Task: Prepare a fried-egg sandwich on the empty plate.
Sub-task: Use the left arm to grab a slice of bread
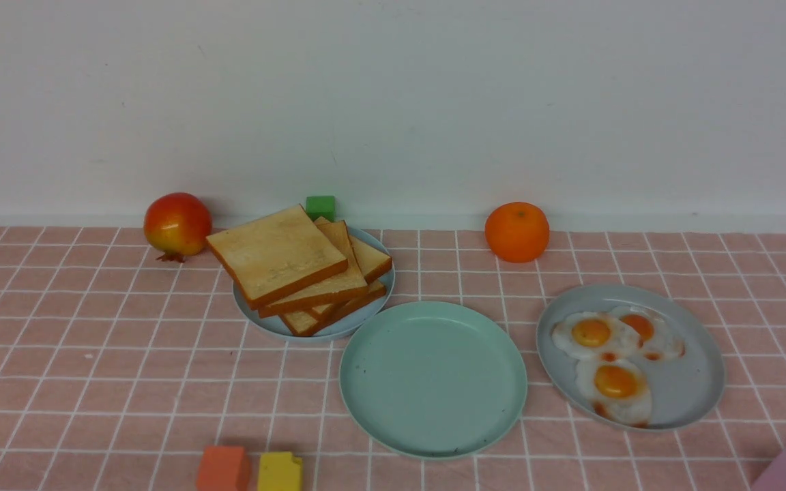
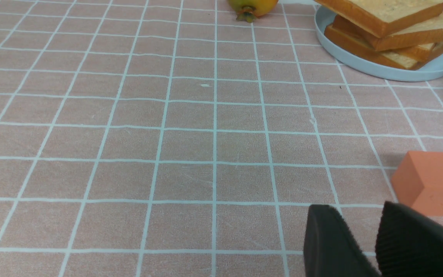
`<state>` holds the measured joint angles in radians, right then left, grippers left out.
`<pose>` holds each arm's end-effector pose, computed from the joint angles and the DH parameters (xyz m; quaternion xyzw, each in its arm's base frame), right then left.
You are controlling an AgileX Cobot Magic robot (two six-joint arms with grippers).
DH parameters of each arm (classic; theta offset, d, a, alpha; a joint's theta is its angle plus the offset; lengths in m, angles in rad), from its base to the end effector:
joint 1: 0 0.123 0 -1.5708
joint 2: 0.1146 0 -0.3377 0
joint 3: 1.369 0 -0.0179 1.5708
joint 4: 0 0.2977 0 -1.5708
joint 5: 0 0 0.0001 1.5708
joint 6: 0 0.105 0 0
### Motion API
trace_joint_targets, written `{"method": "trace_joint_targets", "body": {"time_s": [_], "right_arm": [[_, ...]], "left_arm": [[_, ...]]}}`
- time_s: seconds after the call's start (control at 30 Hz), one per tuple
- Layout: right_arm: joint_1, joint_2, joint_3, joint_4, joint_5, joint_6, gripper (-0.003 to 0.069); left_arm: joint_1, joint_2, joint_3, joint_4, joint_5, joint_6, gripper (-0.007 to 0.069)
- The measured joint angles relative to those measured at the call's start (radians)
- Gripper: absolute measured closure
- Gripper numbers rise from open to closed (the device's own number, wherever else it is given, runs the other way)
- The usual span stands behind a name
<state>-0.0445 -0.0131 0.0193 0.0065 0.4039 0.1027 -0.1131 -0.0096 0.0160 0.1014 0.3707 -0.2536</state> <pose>0.0588 -0.0024 0.1657 0.0614 0.8093 0.0198 0.5839 0.0601 -0.0029 0.1703 -0.0294 0.8007 -0.0666 0.5946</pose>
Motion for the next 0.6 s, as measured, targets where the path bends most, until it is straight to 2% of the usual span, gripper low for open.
{"method": "trace_joint_targets", "body": {"time_s": [0.17, 0.4, 0.6], "right_arm": [[0.000, 0.000, 0.001, -0.022, -0.011, 0.000, 0.0419], [0.000, 0.000, 0.009, -0.022, -0.196, 0.000, 0.0419], [0.000, 0.000, 0.009, -0.023, -0.314, 0.002, 0.0419]], "left_arm": [[0.000, 0.000, 0.000, 0.000, 0.000, 0.000, 0.0384], [0.000, 0.000, 0.001, 0.000, -0.009, 0.000, 0.0384], [0.000, 0.000, 0.012, -0.004, -0.128, 0.000, 0.0384]]}}
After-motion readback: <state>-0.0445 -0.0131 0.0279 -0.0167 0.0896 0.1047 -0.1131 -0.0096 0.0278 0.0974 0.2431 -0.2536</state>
